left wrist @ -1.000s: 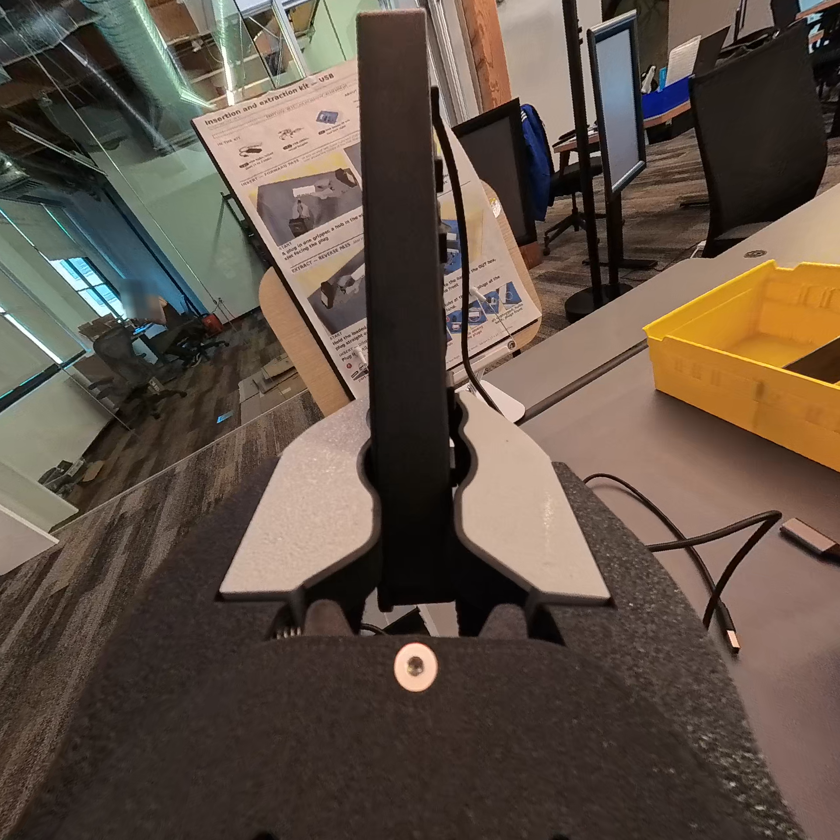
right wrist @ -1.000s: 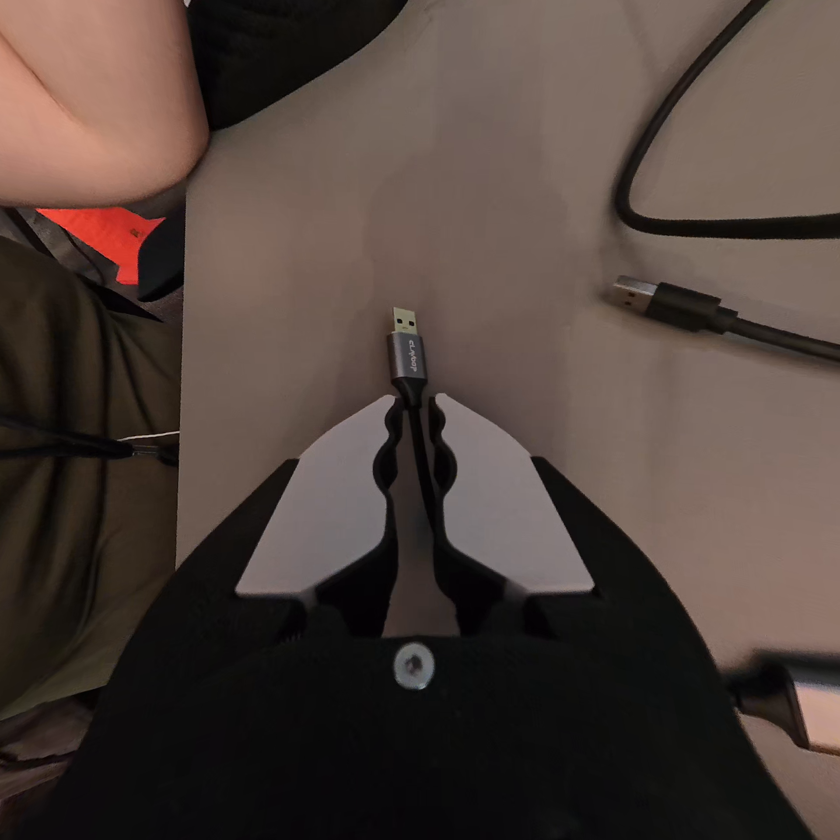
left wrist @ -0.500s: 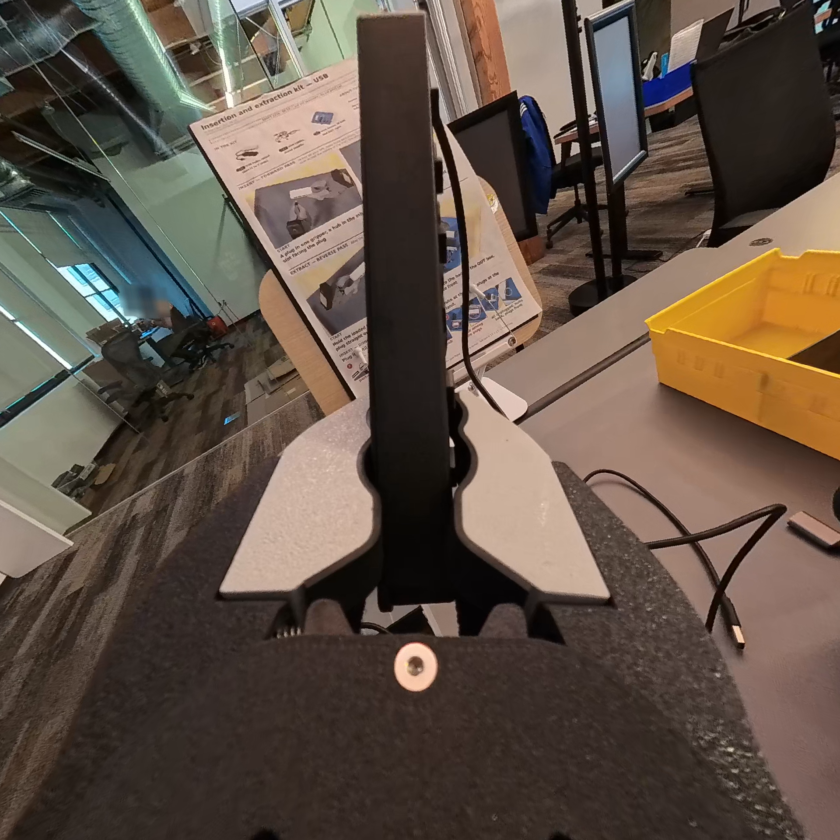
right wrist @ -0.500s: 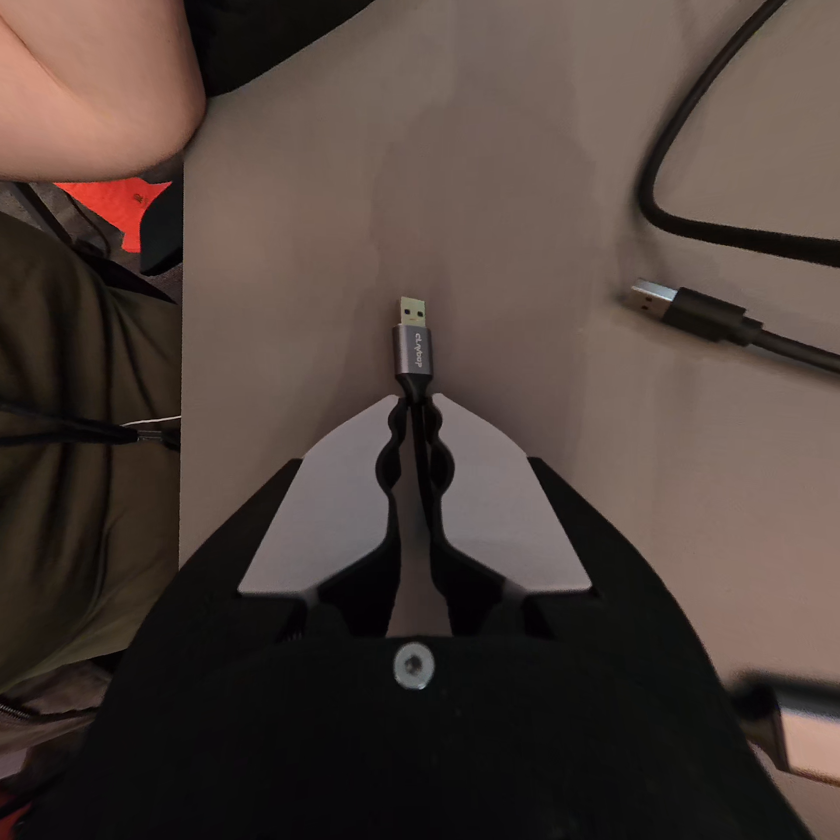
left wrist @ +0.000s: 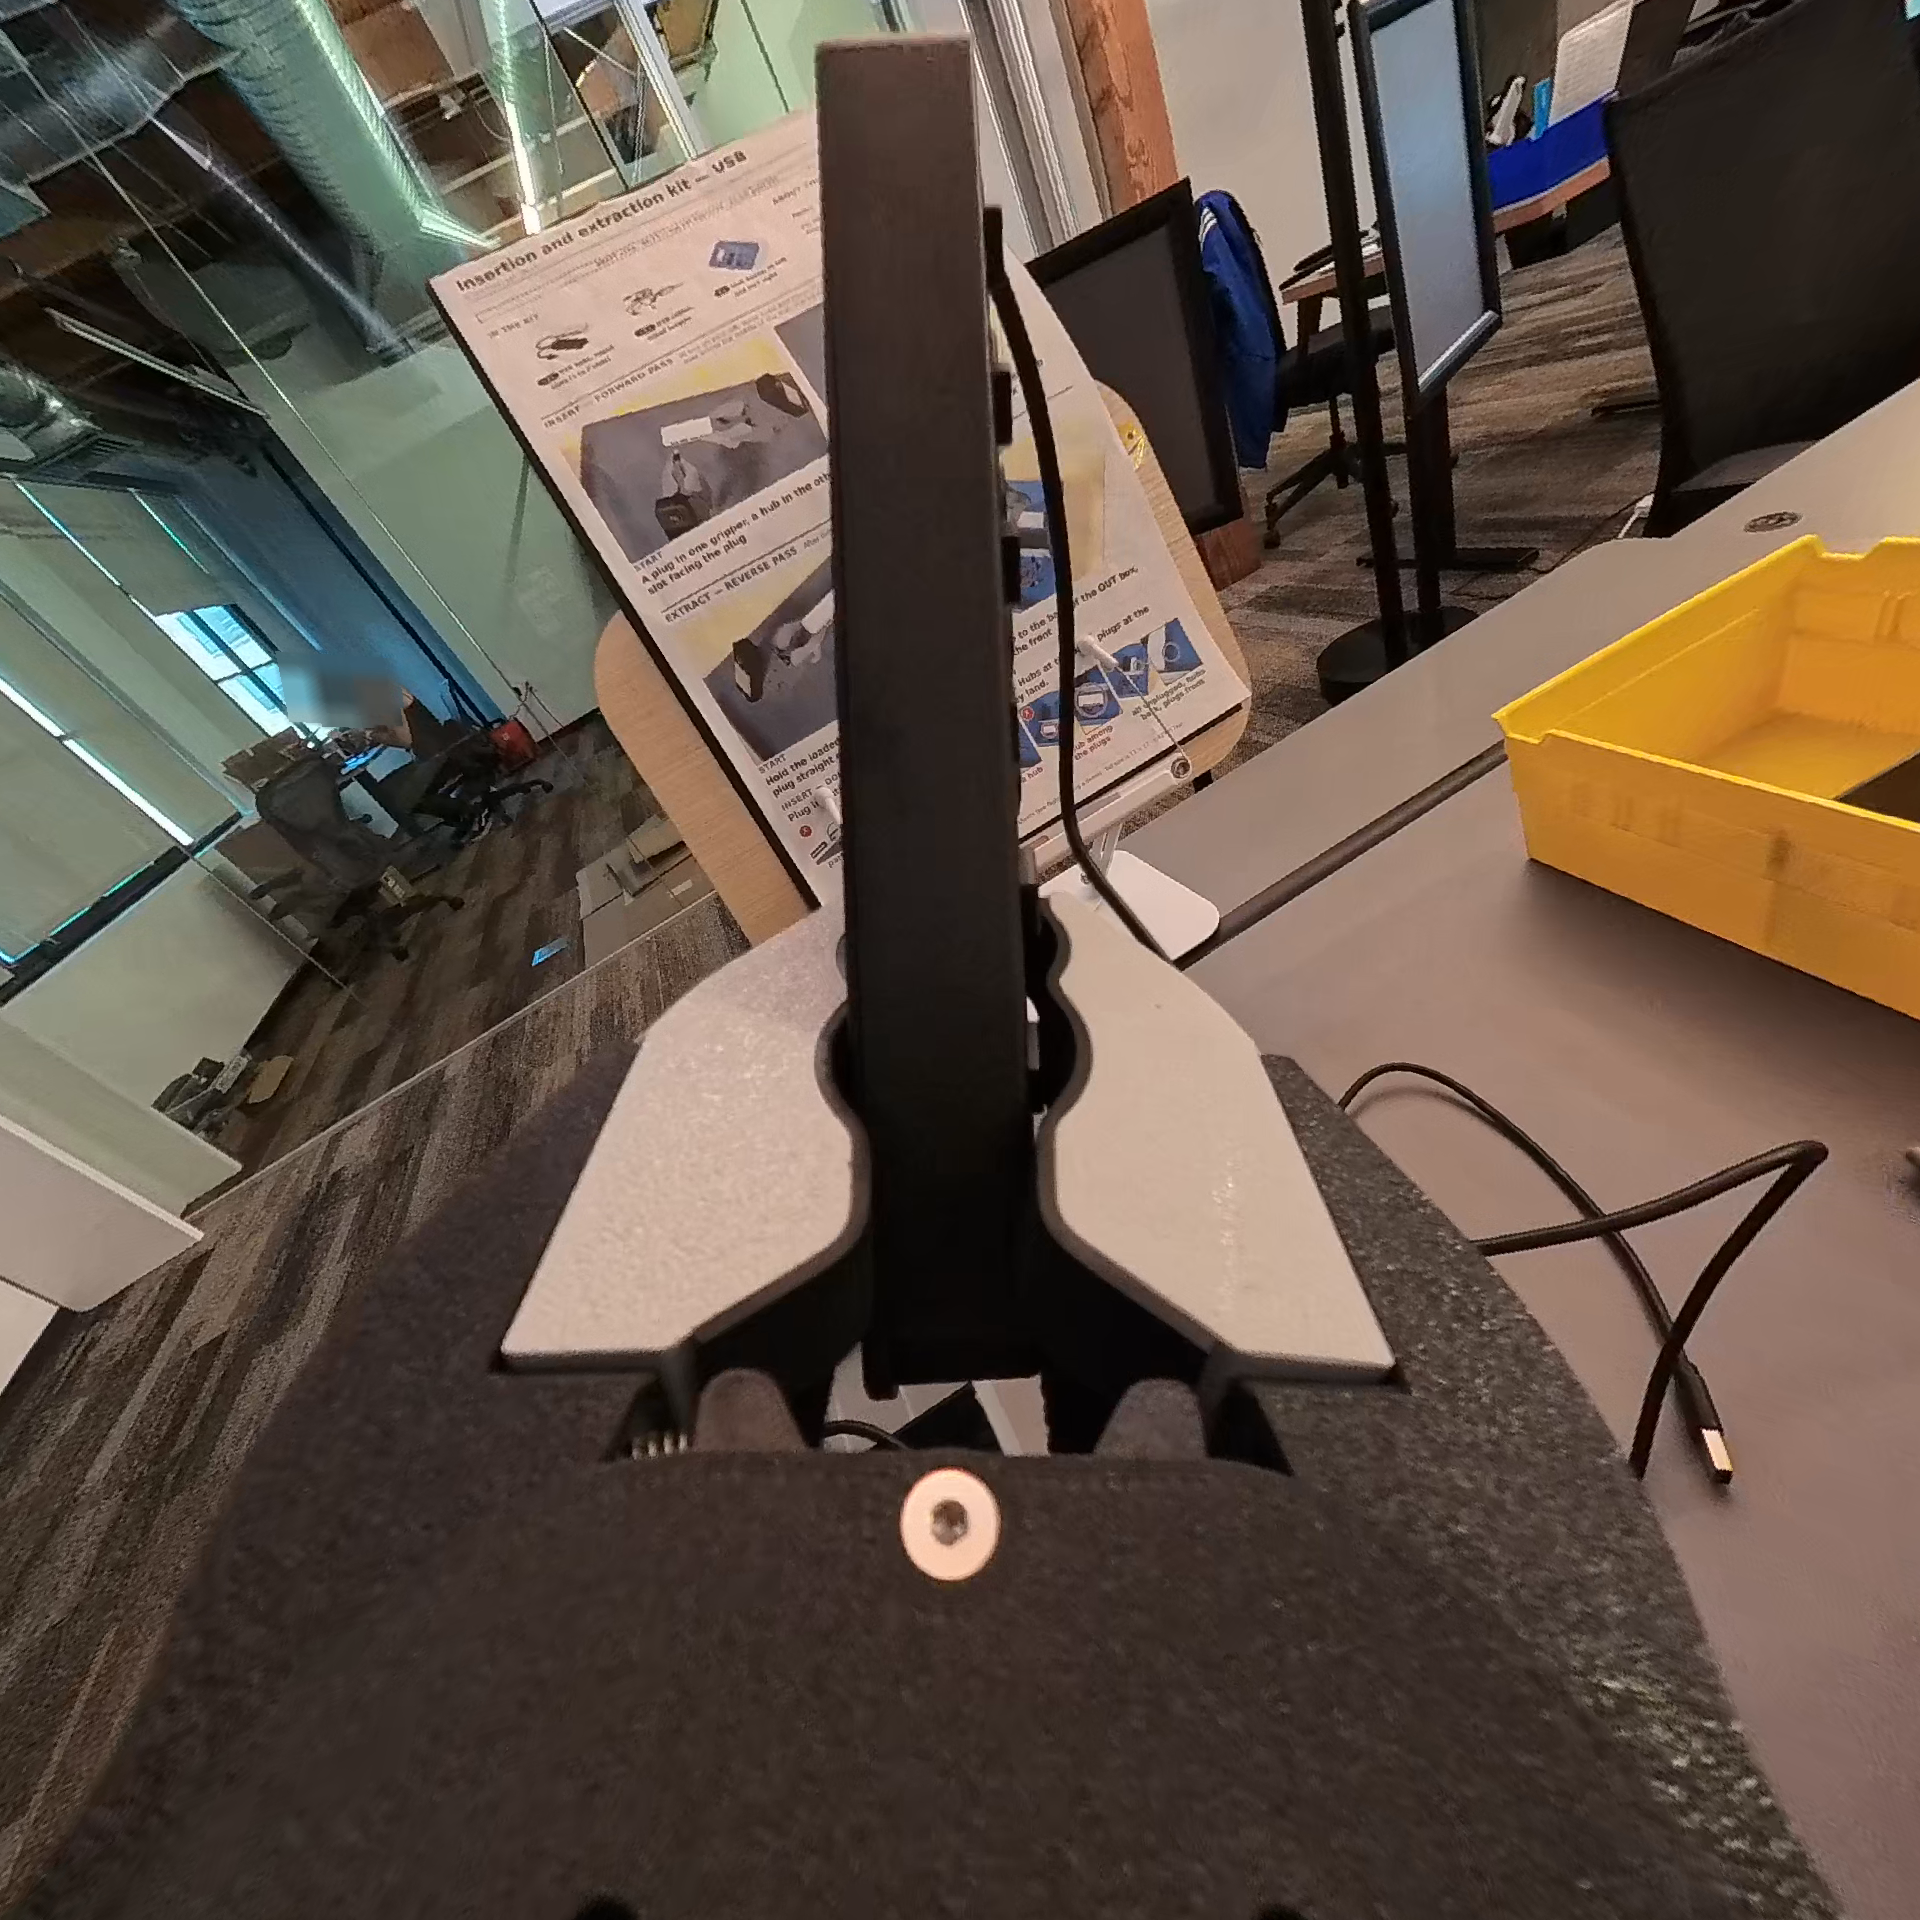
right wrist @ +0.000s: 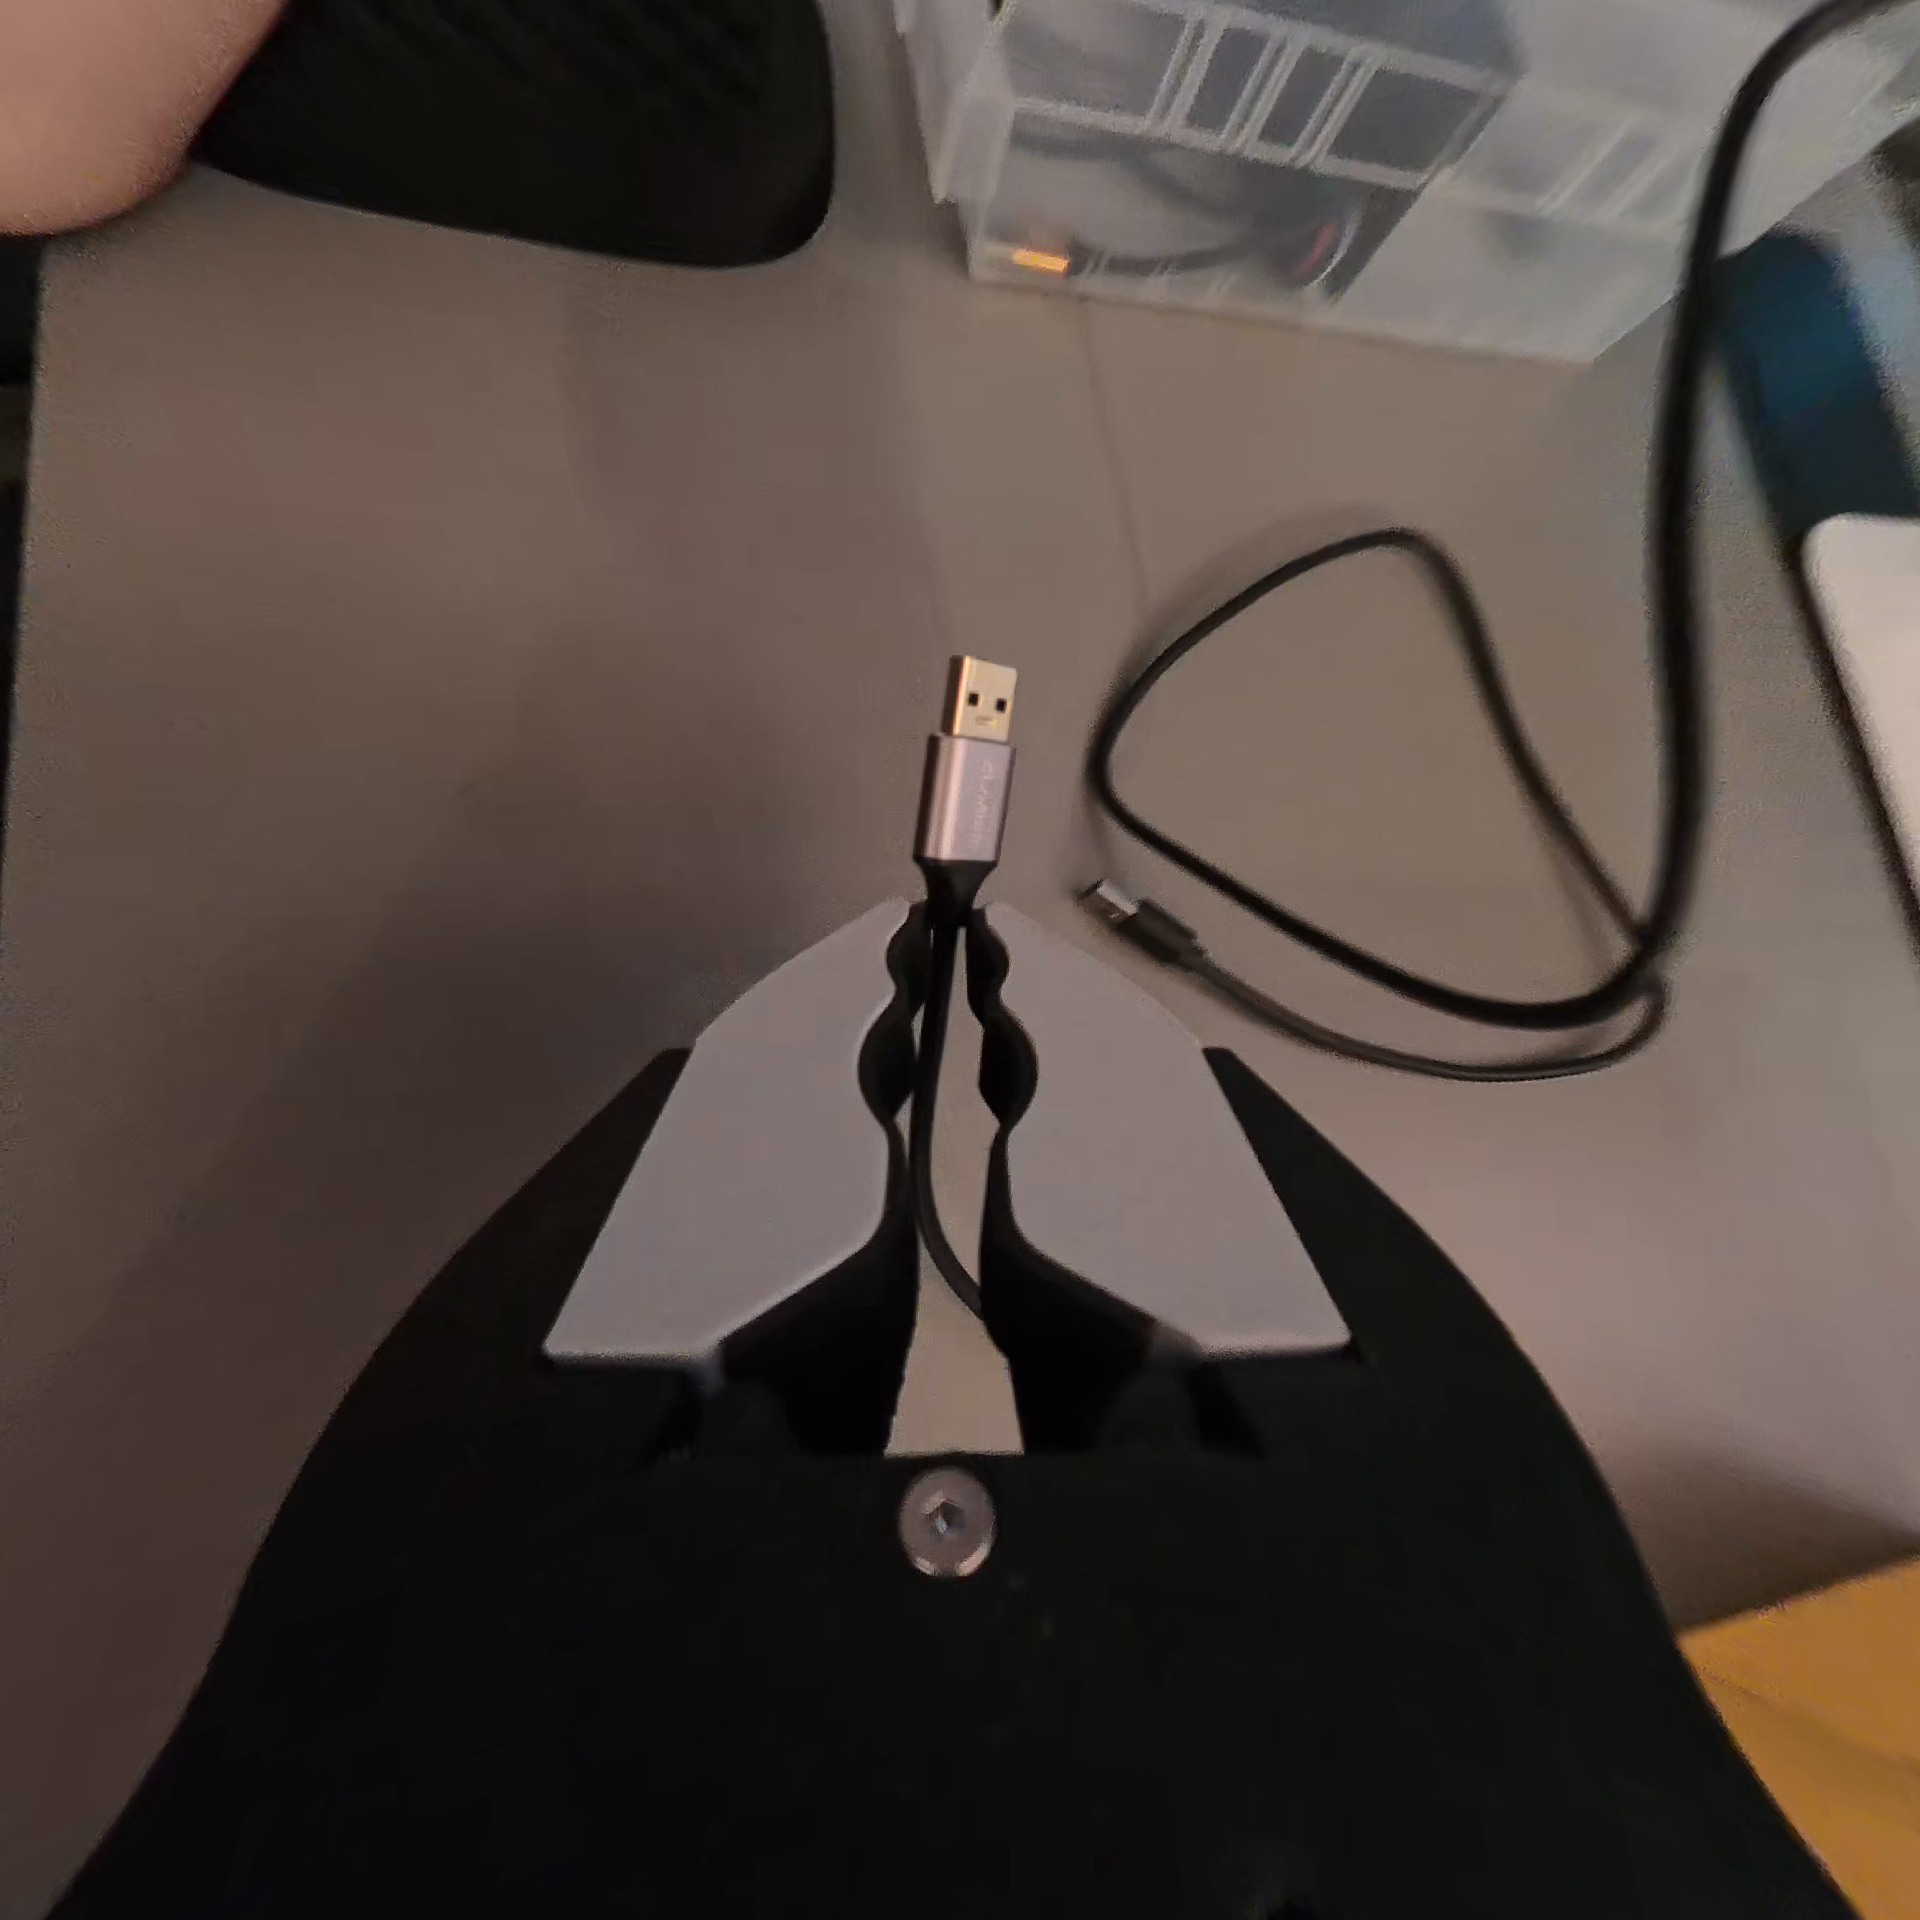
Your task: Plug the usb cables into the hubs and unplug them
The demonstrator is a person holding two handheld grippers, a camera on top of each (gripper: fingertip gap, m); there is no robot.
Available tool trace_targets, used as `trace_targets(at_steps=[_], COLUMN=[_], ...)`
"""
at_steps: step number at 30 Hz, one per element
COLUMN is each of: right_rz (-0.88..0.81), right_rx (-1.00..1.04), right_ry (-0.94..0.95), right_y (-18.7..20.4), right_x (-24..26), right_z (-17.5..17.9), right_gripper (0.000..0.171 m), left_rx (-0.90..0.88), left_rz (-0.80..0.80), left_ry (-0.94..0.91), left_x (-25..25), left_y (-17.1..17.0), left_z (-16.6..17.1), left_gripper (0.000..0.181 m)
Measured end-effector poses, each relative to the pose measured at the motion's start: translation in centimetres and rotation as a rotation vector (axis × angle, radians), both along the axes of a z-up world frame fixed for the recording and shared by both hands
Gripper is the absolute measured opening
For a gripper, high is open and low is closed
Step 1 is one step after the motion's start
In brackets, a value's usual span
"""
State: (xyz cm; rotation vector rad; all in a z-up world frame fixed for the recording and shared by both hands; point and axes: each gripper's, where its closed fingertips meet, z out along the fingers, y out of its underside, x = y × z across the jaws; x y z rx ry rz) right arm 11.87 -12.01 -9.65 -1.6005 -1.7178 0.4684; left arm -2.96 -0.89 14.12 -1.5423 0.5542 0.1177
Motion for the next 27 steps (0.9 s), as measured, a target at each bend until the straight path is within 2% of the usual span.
trace_targets(at_steps=[3,8,14,27], right_rz=[-0.013,-0.066,-0.139,-0.221], right_rx=[0.057,0.159,0.324,0.372], right_ry=[0.020,0.014,0.045,0.037], right_y=[0.5,2.4,4.4,7.0], right_x=[-0.5,-0.6,0.0,0.9], right_z=[1.8,2.7,6.6,12.5], right_gripper=[0.007,0.007,0.007,0.007], left_rx=[-0.014,-0.023,-0.047,-0.050], left_rz=[-0.001,-0.006,-0.007,-0.010], left_ry=[0.010,0.028,0.069,0.133], left_x=[0.3,0.9,2.0,3.7], left_y=[0.3,0.5,1.0,1.6], left_z=[-0.4,-0.8,-1.7,-2.7], left_gripper=[0.028,0.028,0.028,0.028])
